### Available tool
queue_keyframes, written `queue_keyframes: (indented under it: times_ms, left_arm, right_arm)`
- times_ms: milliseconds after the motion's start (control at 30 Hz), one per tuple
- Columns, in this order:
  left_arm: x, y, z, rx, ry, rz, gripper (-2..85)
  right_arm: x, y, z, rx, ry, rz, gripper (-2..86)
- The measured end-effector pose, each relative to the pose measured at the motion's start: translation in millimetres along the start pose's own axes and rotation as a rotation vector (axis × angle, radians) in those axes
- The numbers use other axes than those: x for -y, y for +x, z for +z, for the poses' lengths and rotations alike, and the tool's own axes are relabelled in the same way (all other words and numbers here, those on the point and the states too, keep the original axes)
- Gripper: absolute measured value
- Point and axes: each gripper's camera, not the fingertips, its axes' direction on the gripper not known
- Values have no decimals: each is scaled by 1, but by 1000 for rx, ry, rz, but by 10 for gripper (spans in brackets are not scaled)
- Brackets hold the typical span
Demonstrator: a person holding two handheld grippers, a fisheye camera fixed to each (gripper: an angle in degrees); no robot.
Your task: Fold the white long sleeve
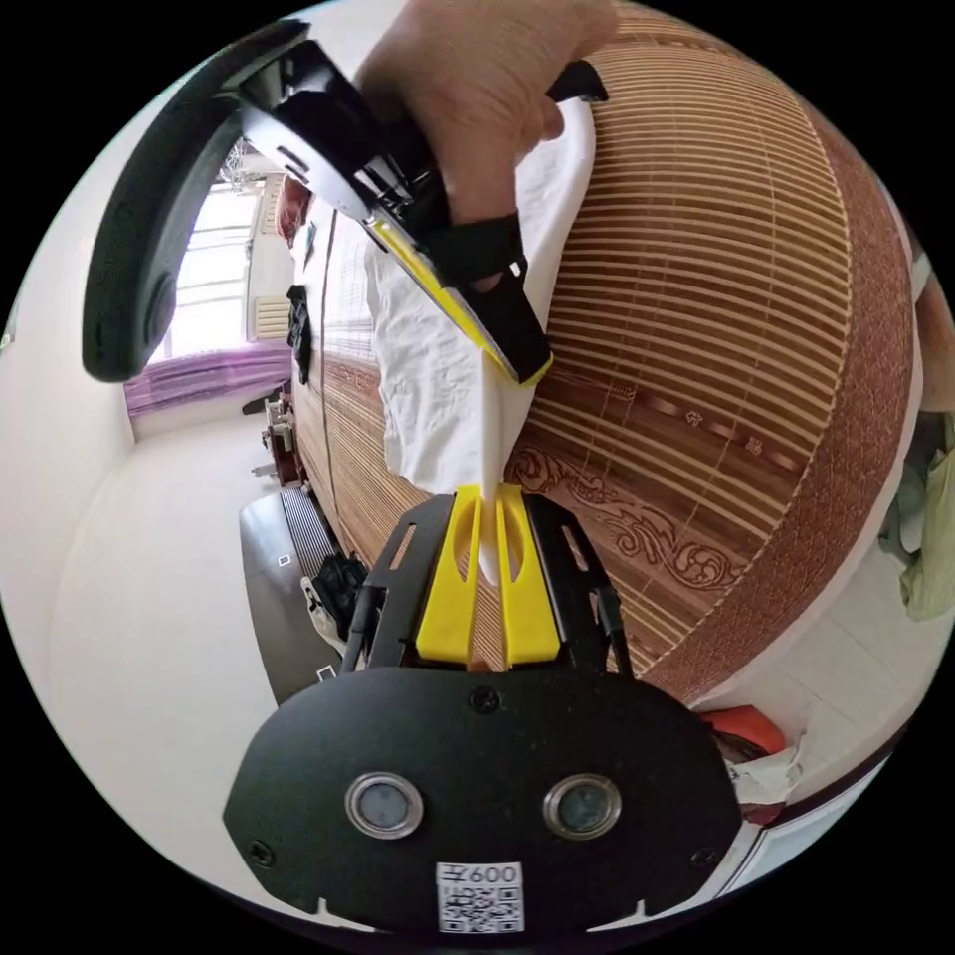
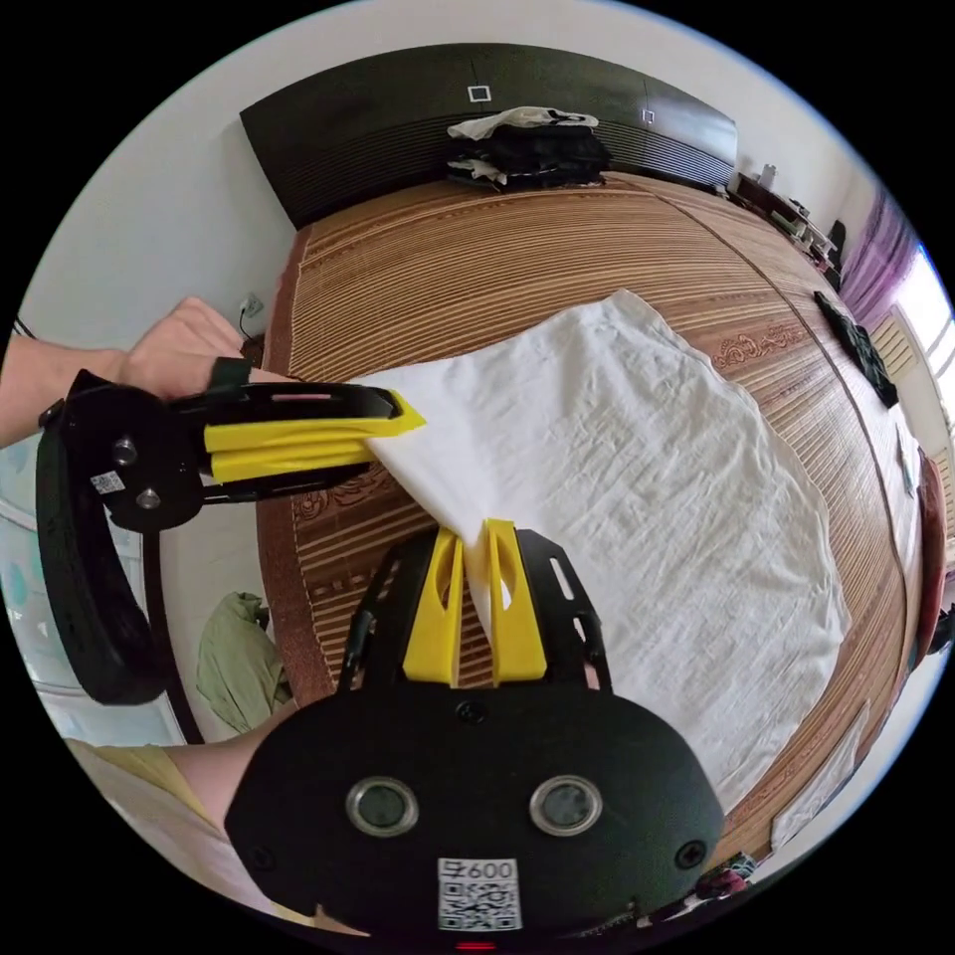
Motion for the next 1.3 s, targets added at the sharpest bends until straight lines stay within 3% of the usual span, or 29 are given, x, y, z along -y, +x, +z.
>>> queue_keyframes:
  times_ms: [133,233,300,433,567,700,800,933,1100,1200,1300]
  left_arm:
    - [-10,-28,-23,-70,-7,-67,26]
    - [-20,-56,-43,-80,8,-114,24]
    - [-24,-70,-58,-50,17,-100,24]
    - [-33,-102,-89,-24,41,-90,24]
    - [-26,-138,-118,-45,-23,-81,23]
    - [-37,-203,-161,-175,-174,-108,24]
    - [-60,-293,-243,-207,-218,-134,25]
    - [-64,-383,-288,-267,-277,-218,26]
    - [-43,-434,-246,-381,-268,-210,27]
    - [-6,-430,-170,-482,-200,-124,26]
    - [26,-414,-110,-446,-131,-64,25]
  right_arm:
    - [-36,3,11,-382,-197,-173,14]
    - [-82,38,-20,-383,-201,-234,1]
    - [-109,67,-28,-445,-365,-220,0]
    - [-160,130,-68,-376,-500,-118,-3]
    - [-146,154,-128,-257,-526,-124,-6]
    - [-120,174,-269,-128,-460,-124,7]
    - [-98,182,-370,-198,-498,-237,24]
    - [-61,222,-462,-241,-513,-247,37]
    - [-53,301,-447,-115,-510,-242,40]
    - [-67,362,-390,116,-545,-248,38]
    - [-77,446,-304,300,-578,-107,31]
